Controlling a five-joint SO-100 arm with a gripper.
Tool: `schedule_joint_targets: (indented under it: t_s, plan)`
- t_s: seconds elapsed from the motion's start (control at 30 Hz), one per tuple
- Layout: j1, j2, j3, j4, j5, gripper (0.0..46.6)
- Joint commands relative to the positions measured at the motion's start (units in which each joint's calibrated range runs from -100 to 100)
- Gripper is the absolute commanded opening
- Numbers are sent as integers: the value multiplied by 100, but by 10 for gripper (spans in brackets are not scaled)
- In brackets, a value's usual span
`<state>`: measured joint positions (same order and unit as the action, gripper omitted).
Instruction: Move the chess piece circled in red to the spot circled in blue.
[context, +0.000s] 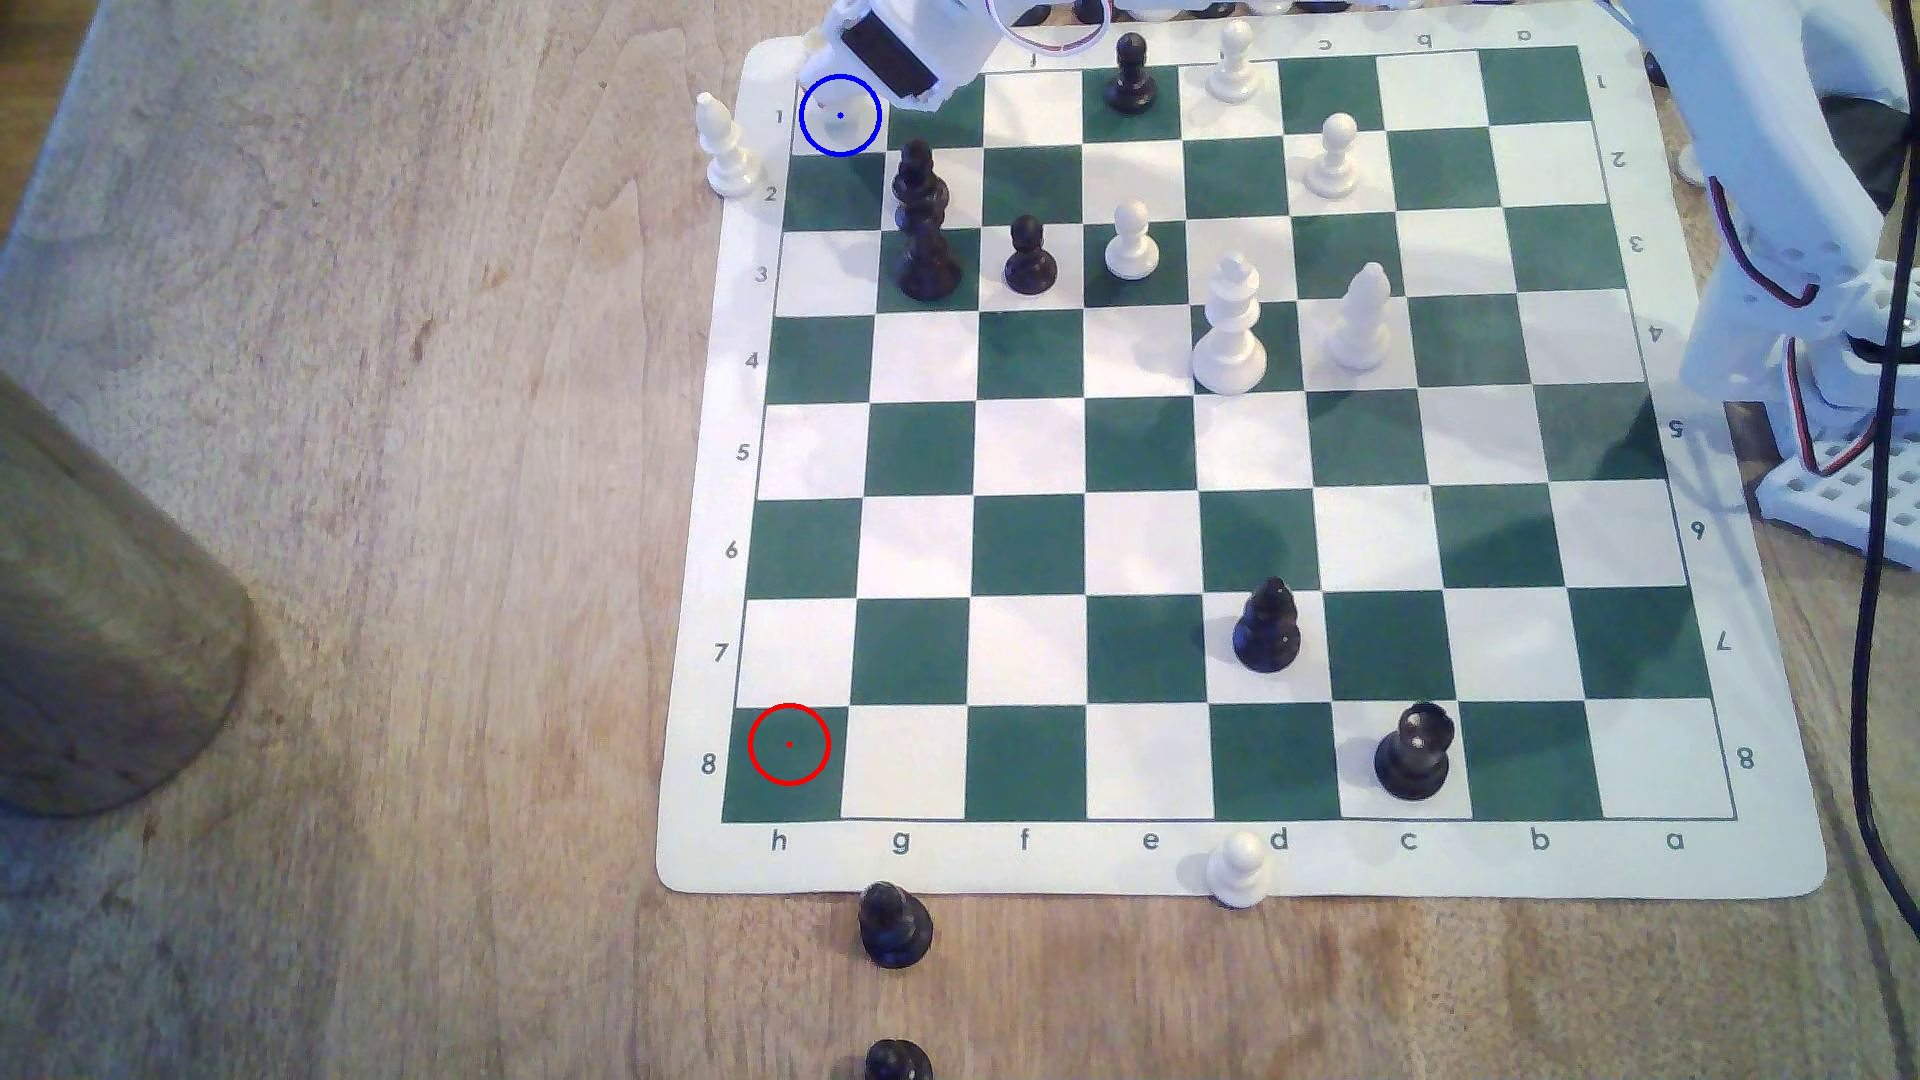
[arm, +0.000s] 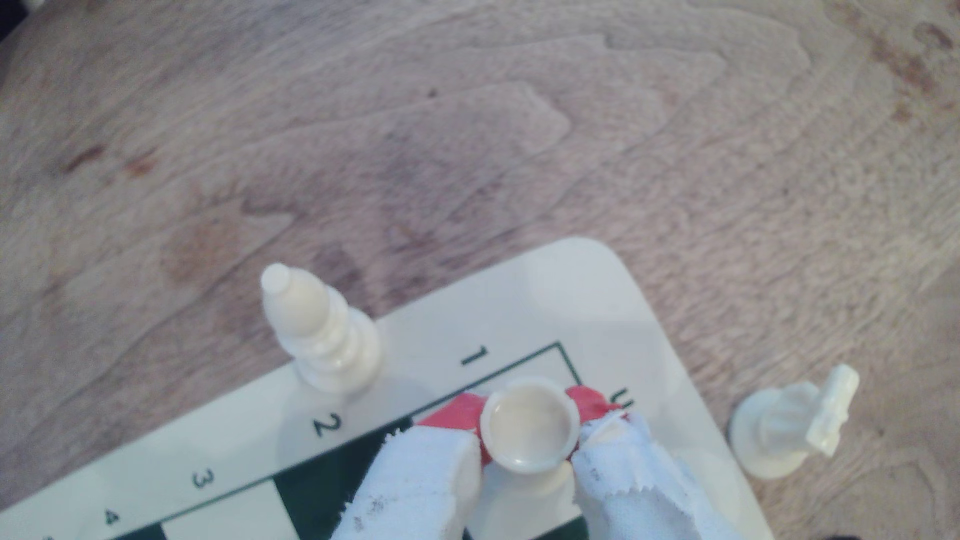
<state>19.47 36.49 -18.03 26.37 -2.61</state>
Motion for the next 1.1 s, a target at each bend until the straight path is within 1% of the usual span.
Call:
schedule_joint_targets:
  t_s: [0.0, 0.27, 0.37, 0.43, 0.57, 0.73, 0.97, 1.07]
  plan:
    - [-11, -160, -618, -156, 20, 4]
    - [-3, -24, -636, -230, 20, 7]
    - [-3, -24, -645, -230, 20, 53]
    - [20, -24, -645, -230, 20, 112]
    - [52, -92, -609, -197, 5, 149]
    - [83, -270, -554, -107, -24, 168]
    - [130, -627, -509, 254, -34, 180]
    - [130, -966, -554, 630, -122, 189]
